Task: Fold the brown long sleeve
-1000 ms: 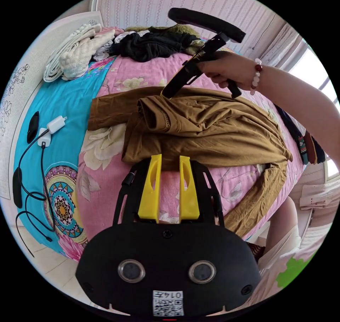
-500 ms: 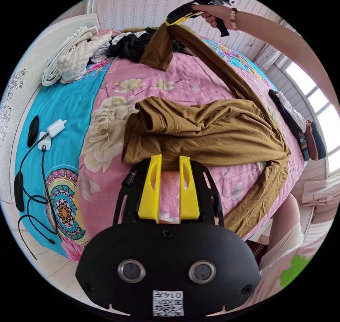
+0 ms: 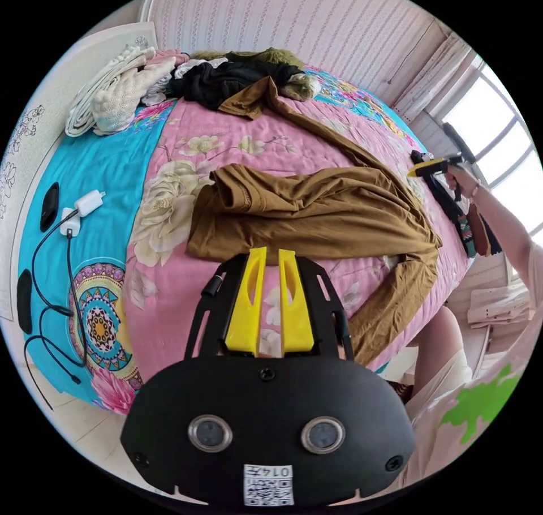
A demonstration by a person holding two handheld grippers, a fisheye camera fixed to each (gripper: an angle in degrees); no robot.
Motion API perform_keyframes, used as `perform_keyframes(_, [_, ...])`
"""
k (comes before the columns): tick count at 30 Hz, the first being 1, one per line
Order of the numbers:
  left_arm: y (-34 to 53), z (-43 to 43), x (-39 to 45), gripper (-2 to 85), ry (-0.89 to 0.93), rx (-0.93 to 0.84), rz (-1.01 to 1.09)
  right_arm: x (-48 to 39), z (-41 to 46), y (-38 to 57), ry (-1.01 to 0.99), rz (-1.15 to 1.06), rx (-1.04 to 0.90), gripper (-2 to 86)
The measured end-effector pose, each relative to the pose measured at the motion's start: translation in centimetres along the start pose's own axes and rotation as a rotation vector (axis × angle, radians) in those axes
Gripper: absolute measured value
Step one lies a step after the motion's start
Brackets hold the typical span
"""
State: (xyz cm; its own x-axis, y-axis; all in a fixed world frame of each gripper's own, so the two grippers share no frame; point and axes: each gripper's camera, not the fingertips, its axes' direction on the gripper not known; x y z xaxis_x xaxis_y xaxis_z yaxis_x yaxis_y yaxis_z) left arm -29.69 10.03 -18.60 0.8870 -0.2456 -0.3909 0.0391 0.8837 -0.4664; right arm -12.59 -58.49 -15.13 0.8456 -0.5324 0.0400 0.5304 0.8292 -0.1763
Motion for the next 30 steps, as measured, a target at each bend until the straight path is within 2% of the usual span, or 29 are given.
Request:
perform_keyframes(3, [1.6,-1.8,0.6,5.0,0.034,0.020,-0.017,7.7,1.3,5.3,-0.158,0.239,0.084,13.8])
perform_keyframes(6, [3.0,-3.1,1.5,4.9,0.048,0.019,-0.024,12.2,3.1,7.6,-0.255,0.317,0.124,12.6])
perform_keyframes(8, [3.9,-3.8,2.1,4.9,0.044,0.007,-0.024,13.8,3.6,8.1,-0.232,0.308,0.119,10.7])
perform_keyframes(9, [4.1,-4.0,2.3,4.8,0.042,0.007,-0.026,14.5,3.5,8.2,-0.182,0.276,0.096,8.1])
perform_keyframes(11, [4.8,-4.4,2.7,4.5,0.052,0.002,-0.030,15.7,3.0,8.7,-0.218,0.185,0.101,1.3])
perform_keyframes(16, [5.6,-5.1,3.3,3.4,0.094,0.015,-0.044,20.8,0.5,10.0,-0.196,0.213,0.183,1.2])
perform_keyframes(19, [5.8,-5.4,3.7,2.4,0.086,0.020,-0.033,23.1,1.9,10.7,-0.318,0.225,0.147,5.7])
perform_keyframes(20, [5.9,-5.4,3.7,2.1,0.089,0.018,-0.032,23.4,3.2,10.9,-0.349,0.216,0.088,9.4])
perform_keyframes(22, [6.1,-5.3,3.7,1.7,0.090,0.012,-0.031,23.6,5.2,11.2,-0.356,0.198,0.016,10.9])
perform_keyframes(24, [6.2,-5.3,3.8,1.3,0.093,0.005,-0.029,23.7,5.5,11.8,-0.254,0.157,0.038,7.1])
perform_keyframes(26, [6.5,-5.2,3.9,0.9,0.101,0.001,-0.024,24.1,5.6,12.0,-0.341,0.090,0.025,1.5])
perform_keyframes(30, [6.8,-5.2,4.1,0.4,0.111,-0.002,-0.026,27.3,3.4,12.8,-0.217,0.163,0.103,1.1])
